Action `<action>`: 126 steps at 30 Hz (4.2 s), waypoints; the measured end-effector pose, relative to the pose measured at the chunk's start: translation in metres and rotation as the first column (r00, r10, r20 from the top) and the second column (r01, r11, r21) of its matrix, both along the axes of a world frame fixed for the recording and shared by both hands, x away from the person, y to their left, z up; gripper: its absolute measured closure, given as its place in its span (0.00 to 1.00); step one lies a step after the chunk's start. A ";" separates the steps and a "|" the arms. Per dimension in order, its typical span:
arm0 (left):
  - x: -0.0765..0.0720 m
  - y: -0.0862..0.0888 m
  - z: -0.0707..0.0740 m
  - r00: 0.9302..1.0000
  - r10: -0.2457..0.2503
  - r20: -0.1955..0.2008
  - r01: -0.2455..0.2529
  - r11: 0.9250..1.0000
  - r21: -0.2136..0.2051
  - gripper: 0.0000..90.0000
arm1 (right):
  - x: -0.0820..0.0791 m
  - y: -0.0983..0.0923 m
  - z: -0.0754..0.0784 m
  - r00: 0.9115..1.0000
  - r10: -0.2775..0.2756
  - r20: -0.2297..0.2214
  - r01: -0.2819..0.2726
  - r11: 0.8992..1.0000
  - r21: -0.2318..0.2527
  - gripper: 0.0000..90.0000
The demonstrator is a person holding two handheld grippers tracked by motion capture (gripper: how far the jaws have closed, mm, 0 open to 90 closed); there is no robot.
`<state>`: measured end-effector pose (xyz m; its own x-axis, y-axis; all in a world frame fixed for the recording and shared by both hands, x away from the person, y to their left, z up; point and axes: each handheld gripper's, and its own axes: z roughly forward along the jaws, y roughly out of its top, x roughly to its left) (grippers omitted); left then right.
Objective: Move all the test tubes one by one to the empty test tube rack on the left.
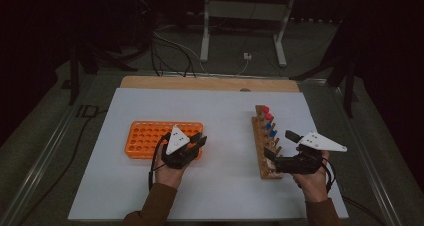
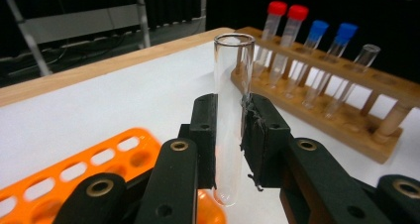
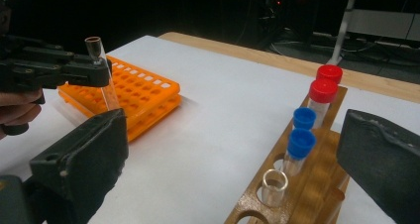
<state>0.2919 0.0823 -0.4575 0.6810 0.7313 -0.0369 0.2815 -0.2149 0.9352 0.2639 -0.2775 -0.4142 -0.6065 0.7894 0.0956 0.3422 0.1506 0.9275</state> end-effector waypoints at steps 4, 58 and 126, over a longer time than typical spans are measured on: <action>0.001 0.006 -0.006 1.000 0.028 -0.006 -0.028 0.999 0.018 0.84 | 0.000 -0.003 0.000 1.000 -0.005 0.001 0.005 1.000 0.003 0.00; -0.005 0.019 -0.016 0.995 0.065 -0.078 -0.064 0.998 0.011 0.18 | 0.009 -0.008 -0.021 0.997 -0.014 -0.073 0.009 0.998 -0.067 0.30; -0.012 0.003 0.001 0.998 0.013 -0.054 -0.014 1.000 -0.023 0.04 | 0.011 0.004 0.011 0.995 -0.096 0.028 0.098 0.992 -0.078 0.84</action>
